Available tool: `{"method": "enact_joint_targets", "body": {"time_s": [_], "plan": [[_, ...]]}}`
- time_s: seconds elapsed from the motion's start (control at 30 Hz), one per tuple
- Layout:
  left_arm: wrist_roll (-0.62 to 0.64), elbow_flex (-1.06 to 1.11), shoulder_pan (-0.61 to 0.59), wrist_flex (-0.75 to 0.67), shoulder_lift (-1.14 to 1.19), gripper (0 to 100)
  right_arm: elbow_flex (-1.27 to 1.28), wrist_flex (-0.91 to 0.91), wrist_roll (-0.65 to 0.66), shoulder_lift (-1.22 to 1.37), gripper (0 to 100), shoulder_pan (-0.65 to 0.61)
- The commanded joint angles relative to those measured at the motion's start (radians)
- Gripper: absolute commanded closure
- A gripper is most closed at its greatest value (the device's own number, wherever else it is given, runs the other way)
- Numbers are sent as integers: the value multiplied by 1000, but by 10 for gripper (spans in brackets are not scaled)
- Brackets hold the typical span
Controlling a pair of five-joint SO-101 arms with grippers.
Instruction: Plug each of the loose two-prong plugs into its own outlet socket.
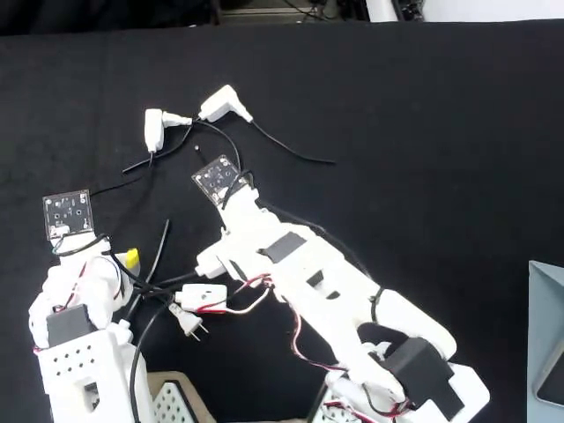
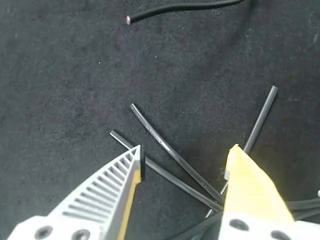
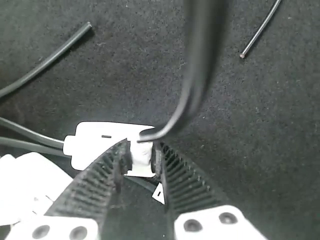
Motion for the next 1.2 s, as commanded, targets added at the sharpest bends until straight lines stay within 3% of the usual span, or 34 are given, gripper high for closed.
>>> {"method": "enact_joint_targets", "body": {"time_s": [0.0,0.5,0.83,1.17], "plan": [[5,-5,-2,-18,-8,726,-18,-11,6,-5,987,17],[5,-4,-2,-20,-8,726,-349,-26,-68,2,983,324],[5,-4,-2,-20,-8,726,-272,-288,-68,4,983,431],[5,-4,-2,-20,-8,726,-292,-302,-63,35,982,512]]}}
